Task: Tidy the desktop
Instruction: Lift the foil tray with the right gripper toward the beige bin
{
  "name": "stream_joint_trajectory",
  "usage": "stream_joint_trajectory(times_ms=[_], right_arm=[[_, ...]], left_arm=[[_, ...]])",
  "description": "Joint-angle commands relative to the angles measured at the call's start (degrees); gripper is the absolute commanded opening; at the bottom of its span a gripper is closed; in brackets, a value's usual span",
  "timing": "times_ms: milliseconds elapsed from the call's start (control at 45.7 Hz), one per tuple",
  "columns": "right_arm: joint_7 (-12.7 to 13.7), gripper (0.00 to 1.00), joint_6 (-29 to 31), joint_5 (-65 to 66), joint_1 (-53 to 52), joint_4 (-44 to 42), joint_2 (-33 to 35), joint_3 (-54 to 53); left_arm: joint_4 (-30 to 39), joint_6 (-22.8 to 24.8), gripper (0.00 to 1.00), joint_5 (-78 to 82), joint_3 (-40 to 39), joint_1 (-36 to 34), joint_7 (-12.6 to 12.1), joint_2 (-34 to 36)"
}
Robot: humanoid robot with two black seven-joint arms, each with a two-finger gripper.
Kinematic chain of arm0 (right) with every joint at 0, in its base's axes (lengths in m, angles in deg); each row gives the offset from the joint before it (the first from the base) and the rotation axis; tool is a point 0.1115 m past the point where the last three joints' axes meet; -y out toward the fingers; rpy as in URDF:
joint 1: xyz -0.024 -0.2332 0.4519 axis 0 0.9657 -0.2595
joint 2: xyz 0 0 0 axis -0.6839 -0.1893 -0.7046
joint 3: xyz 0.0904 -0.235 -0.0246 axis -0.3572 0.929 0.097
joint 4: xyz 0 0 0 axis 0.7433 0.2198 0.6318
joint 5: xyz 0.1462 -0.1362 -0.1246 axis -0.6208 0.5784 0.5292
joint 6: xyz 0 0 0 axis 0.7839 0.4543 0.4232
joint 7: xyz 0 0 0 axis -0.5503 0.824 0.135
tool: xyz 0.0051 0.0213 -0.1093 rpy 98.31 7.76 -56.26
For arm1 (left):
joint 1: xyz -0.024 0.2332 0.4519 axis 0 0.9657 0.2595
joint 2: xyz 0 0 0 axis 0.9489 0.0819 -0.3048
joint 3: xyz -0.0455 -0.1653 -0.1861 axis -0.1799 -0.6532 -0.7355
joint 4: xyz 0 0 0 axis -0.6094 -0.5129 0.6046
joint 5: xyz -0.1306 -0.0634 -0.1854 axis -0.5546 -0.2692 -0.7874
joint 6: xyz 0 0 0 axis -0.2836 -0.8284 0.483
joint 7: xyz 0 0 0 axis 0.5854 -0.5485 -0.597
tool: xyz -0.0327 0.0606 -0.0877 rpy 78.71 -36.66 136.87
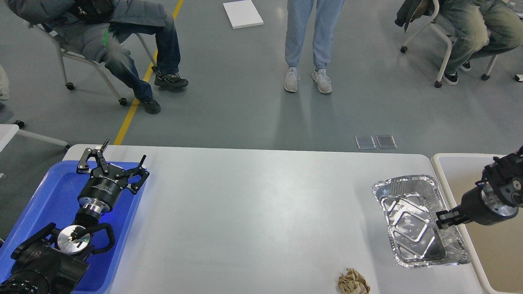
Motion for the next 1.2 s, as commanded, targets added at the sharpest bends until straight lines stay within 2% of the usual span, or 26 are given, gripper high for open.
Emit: stream_joint_trajectory(times_ms=[0,328,438,809,1181], right_arm=[[-0.27,0.00,5.24,-0.14,-9.93,6.19,3.06,1.72],[-0.36,0.00,17.10,-1.90,-21.79,8.82,5.88,1.01],[-1.15,0.00,20.53,-1.90,-25.22,10.49,6.67,1.01],[-1.77,0.00,20.80,-5.06,-34.98,13.39,7.81,1.01],[-1.59,0.00,20.80,-5.33,-35.60,13.31,7.81,0.93]], left_arm=[[0.00,0.00,1.00,0.02,-0.01,0.00,0.00,0.00],[0.00,0.00,1.00,0.02,0.08,0.00,0.00,0.00],[0.00,0.00,1.00,0.02,-0.01,0.00,0.00,0.00],[0.00,0.00,1.00,-0.06,-0.01,0.00,0.00,0.00],[0.00,0.00,1.00,-0.07,-0.01,0.00,0.00,0.00]])
